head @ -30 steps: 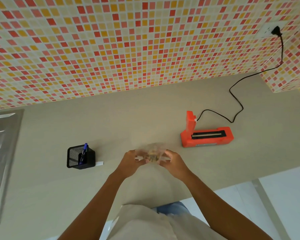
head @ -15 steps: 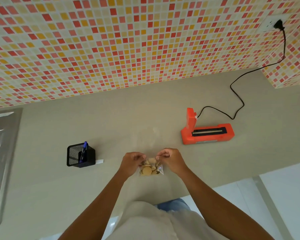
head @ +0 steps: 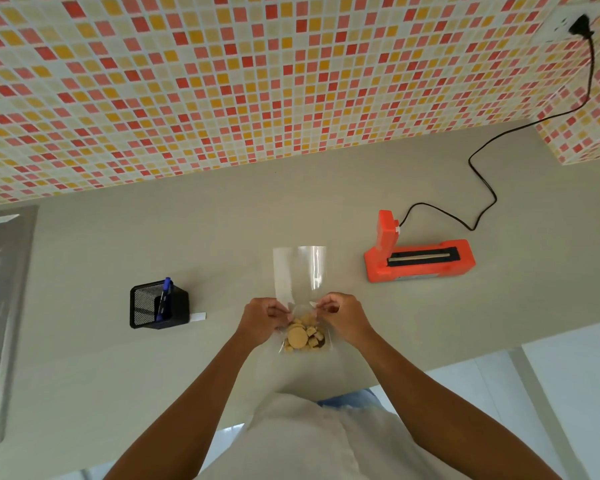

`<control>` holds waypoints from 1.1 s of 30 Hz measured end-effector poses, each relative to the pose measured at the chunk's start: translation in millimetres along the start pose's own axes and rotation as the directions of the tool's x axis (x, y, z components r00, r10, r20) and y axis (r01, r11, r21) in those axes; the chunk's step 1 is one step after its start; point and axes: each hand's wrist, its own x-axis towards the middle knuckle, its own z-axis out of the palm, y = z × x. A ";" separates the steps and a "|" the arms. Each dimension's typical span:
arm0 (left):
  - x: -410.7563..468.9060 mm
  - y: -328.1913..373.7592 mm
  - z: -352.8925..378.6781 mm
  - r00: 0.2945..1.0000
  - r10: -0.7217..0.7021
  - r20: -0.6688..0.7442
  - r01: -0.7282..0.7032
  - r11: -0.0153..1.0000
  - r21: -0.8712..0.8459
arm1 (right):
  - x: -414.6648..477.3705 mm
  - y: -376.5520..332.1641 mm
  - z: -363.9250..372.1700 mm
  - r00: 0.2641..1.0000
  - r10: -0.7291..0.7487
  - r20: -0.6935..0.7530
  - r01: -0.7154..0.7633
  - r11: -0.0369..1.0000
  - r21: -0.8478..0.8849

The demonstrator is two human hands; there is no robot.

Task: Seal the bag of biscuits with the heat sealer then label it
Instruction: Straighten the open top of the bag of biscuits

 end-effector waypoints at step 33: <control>-2.4 9.9 17.6 0.986 -0.086 -0.144 0.118 0.966 0.231 | 6.4 1.5 1.4 0.995 0.096 -0.011 -0.097 0.992 -0.080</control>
